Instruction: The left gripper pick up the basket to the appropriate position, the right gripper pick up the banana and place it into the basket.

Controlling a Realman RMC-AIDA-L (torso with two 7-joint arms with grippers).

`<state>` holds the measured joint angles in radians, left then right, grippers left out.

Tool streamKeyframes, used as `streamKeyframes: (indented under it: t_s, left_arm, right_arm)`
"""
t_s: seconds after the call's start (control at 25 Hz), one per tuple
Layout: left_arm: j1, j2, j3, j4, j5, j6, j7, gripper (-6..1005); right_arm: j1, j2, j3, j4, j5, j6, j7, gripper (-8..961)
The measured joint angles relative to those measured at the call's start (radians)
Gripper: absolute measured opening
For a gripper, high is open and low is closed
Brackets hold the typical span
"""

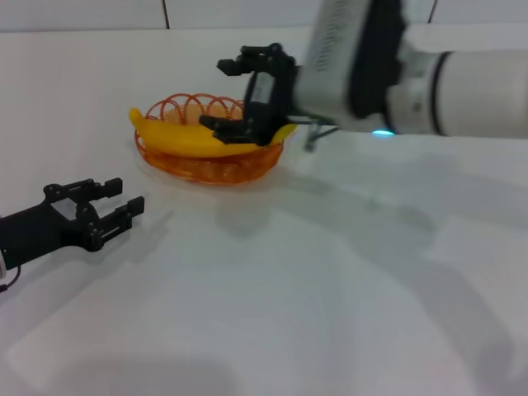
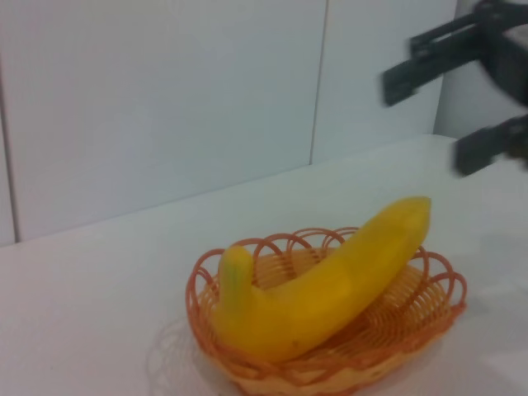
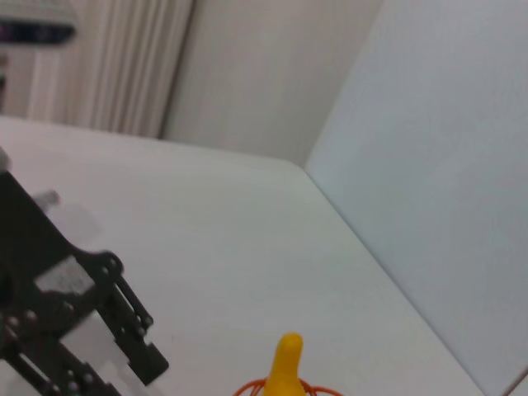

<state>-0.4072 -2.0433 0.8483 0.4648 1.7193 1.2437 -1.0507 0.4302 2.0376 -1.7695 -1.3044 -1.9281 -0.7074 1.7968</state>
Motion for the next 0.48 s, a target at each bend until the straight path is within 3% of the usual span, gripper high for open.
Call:
streamKeyframes:
  t_s: [0.08, 0.16, 0.2, 0.32, 0.48]
  left_arm:
    - [0.003, 0.0, 0.0, 0.0, 0.0, 0.001, 0.0, 479]
    - [0.004, 0.0, 0.0, 0.0, -0.001, 0.002, 0.0, 479]
    - [0.004, 0.0, 0.0, 0.0, -0.001, 0.002, 0.0, 479]
    - [0.004, 0.0, -0.001, 0.0, -0.001, 0.0, 0.001, 479]
    - [0.0, 0.0, 0.0, 0.0, -0.001, -0.001, 0.002, 479]
  right_arm:
    - [-0.021, -0.001, 0.06, -0.006, 0.064, -0.088, -0.055, 742]
    - [-0.047, -0.001, 0.183, 0.029, 0.164, -0.24, -0.149, 741]
    - [-0.047, -0.001, 0.183, 0.029, 0.164, -0.24, -0.149, 741]
    - [-0.045, -0.002, 0.333, 0.143, 0.224, -0.378, -0.228, 740]
    - [-0.042, -0.005, 0.441, 0.224, 0.225, -0.468, -0.262, 740]
